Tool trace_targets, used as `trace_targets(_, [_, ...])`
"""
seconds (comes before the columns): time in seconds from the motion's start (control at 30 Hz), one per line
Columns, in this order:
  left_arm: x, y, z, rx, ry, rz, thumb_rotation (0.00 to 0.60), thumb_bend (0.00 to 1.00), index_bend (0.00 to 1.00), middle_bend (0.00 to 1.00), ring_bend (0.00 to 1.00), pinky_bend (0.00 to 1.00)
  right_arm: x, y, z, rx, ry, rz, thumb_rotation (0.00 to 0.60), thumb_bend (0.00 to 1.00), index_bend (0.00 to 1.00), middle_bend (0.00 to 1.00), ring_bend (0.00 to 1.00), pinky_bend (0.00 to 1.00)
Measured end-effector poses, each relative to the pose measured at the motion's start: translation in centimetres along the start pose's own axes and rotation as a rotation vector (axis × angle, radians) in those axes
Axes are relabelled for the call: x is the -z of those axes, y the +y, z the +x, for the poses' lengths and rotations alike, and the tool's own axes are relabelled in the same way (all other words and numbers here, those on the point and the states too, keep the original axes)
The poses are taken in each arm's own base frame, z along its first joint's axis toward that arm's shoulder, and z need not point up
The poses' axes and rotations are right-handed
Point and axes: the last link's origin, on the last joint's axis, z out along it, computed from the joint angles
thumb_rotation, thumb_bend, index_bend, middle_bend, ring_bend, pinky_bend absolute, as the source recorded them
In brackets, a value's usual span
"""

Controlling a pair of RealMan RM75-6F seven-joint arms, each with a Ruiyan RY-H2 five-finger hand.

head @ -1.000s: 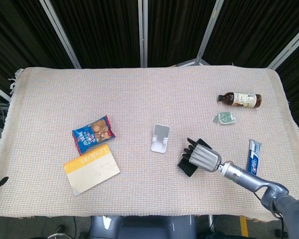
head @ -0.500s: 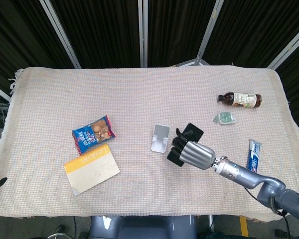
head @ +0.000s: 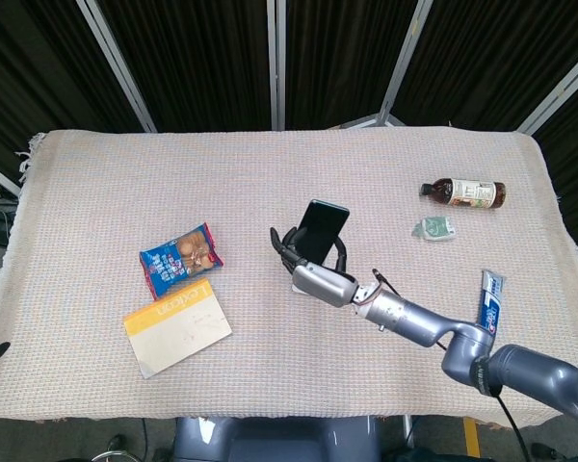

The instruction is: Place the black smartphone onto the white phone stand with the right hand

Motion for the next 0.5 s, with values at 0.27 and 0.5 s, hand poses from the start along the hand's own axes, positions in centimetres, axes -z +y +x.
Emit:
trace_targets(0.27, [-0.5, -0.7, -0.1, 0.001, -0.005, 0.028, 0.600, 0.00, 0.00, 0.00, 0.00, 0.00, -1.8, -2.2, 0.2, 0.126, -0.040, 0.102, 0.600, 0.12, 0.55, 0.56, 0.43, 0.10])
trace_targets(0.5, [-0.6, -0.5, -0.3, -0.012, -0.012, 0.029, 0.600, 0.00, 0.00, 0.00, 0.00, 0.00, -1.9, -3.5, -0.2, 0.126, -0.077, 0.130, 0.600, 0.12, 0.55, 0.56, 0.42, 0.09])
